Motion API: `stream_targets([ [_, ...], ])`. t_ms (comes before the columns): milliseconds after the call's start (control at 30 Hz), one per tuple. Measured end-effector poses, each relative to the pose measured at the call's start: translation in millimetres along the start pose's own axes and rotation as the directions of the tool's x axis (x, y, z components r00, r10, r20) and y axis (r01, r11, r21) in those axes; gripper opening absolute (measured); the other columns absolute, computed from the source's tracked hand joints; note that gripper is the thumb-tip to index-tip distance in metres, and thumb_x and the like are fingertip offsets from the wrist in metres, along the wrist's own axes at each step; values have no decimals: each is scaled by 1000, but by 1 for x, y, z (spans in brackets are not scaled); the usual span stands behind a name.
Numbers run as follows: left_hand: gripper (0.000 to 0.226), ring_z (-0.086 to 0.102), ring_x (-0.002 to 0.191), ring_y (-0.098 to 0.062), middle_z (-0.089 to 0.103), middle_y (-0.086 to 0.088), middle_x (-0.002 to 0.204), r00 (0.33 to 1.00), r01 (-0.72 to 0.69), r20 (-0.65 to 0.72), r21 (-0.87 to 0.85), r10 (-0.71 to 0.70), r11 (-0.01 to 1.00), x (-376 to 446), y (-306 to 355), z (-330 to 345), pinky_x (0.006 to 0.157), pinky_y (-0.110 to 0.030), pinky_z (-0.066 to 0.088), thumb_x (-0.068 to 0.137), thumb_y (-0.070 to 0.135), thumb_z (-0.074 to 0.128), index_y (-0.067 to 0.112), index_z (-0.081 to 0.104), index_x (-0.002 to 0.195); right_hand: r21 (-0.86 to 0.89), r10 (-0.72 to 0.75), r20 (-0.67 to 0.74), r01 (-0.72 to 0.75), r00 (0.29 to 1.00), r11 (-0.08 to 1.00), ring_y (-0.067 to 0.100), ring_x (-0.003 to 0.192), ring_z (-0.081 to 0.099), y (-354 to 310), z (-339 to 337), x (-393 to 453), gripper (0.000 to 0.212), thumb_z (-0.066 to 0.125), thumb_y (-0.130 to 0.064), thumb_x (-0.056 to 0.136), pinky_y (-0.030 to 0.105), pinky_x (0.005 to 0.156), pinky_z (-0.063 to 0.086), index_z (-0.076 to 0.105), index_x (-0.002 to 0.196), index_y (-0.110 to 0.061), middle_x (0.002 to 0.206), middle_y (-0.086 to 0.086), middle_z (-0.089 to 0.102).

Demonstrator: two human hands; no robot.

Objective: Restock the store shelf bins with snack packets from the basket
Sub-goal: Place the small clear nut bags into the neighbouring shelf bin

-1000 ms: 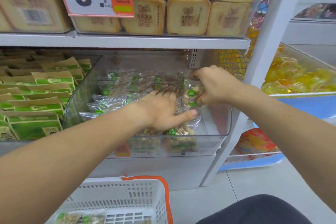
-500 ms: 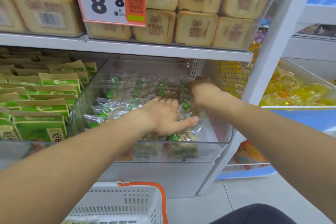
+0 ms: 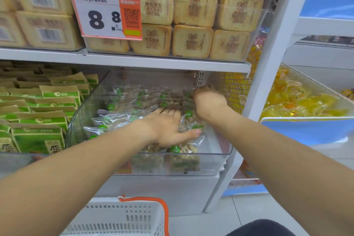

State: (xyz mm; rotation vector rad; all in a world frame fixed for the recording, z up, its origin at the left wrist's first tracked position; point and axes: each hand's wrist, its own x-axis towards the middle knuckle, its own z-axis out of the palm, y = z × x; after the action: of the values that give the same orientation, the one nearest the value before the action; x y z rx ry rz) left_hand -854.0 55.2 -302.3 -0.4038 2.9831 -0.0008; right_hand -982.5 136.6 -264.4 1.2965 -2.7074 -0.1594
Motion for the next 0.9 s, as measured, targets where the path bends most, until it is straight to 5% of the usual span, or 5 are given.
stream_targets([
  [233, 106, 38, 137, -31, 41, -19, 149, 999, 37, -36, 8, -37, 999, -1, 6, -6, 116, -43, 24, 84, 84, 16, 0, 32, 147, 189, -52, -173, 85, 984, 978, 37, 104, 58, 20, -18, -50, 26, 61, 0, 83, 38, 78, 48, 62, 109, -4, 107, 17, 59],
  [333, 84, 50, 121, -31, 54, -14, 130, 969, -43, -248, -122, 12, 992, -9, 10, -15, 103, -40, 38, 89, 74, 32, 5, 47, 133, 356, -14, -323, 135, 946, 925, 27, 102, 61, 29, -25, -89, 30, 67, -8, 84, 39, 86, 51, 68, 113, -17, 106, 5, 64],
  [533, 16, 55, 87, -11, 59, 6, 92, 633, -348, -771, -361, -67, 865, -113, 22, 1, 79, -25, 44, 93, 26, 53, 14, 62, 98, 650, 10, -387, 265, 922, 713, 4, 77, 66, 14, -28, -169, 13, 80, -15, 82, 20, 72, 54, 73, 91, -20, 81, -14, 71],
  [733, 17, 55, 73, -9, 60, 12, 75, 794, -68, -428, -768, -432, 637, -217, 3, 126, 63, -16, 40, 95, 18, 62, 27, 62, 81, 582, -384, -92, 363, 919, 727, 9, 89, 65, -78, 29, -180, 23, 73, -34, 88, 30, 81, 54, 68, 106, -21, 99, -8, 70],
  [900, 15, 62, 81, -7, 67, 7, 83, 762, 337, 19, -865, -648, 371, -283, -30, 254, 73, -36, 51, 94, 14, 63, 26, 64, 84, 497, -559, 315, 369, 767, 785, 24, 106, 60, -167, 121, -172, 40, 67, -41, 92, 39, 88, 52, 60, 123, -17, 120, 4, 64],
])
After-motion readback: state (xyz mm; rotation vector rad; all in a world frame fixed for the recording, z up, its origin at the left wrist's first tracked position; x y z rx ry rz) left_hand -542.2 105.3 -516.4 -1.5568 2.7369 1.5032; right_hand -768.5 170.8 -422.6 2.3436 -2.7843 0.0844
